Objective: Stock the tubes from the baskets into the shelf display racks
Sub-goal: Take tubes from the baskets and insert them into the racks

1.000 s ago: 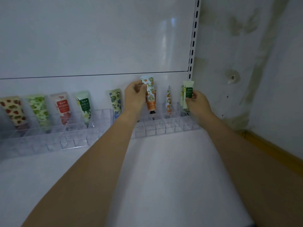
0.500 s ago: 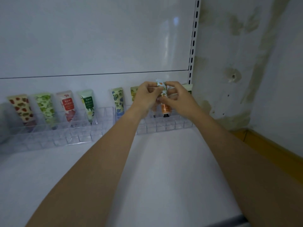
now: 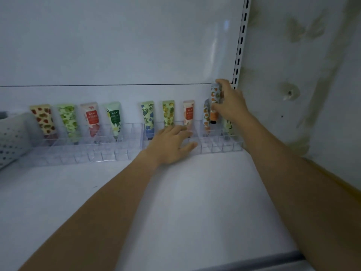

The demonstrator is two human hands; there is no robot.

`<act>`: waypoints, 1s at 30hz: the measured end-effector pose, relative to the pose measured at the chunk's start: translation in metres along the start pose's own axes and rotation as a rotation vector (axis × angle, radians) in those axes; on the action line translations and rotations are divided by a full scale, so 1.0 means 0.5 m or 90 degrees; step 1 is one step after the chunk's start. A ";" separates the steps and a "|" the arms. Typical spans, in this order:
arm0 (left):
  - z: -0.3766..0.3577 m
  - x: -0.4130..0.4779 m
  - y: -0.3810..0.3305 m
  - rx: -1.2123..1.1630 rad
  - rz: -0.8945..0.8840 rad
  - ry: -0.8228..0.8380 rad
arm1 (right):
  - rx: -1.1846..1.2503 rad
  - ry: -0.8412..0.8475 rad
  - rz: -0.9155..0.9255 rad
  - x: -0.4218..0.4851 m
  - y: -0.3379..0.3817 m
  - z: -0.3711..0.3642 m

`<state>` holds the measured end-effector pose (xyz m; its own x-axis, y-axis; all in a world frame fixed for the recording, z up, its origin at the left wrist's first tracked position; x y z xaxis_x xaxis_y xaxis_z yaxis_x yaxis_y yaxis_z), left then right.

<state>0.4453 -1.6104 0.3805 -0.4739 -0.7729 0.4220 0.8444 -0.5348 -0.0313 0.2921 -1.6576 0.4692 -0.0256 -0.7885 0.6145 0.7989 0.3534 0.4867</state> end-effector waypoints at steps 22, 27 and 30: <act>0.043 -0.010 0.016 -0.003 0.044 -0.027 | -0.224 -0.101 0.142 -0.062 0.045 -0.021; 0.175 -0.033 0.096 0.064 0.075 -0.051 | -0.124 -0.098 0.304 -0.099 0.221 -0.038; 0.291 -0.089 0.195 0.109 0.141 -0.045 | -0.073 -0.026 0.347 -0.123 0.340 -0.092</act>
<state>0.5852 -1.5787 0.4907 -0.2596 -0.8358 0.4838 0.9583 -0.2850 0.0218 0.4571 -1.5721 0.4857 0.3886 -0.4861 0.7827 0.7633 0.6457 0.0220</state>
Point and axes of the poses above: each hand's wrist, its own x-axis towards the middle knuckle, its own z-axis out of the back of the hand, y = z × x, the point moved 10 cm from there along x, towards the middle knuckle, and after that the axes turned 1 degree about -y, right-handed, at the moved point
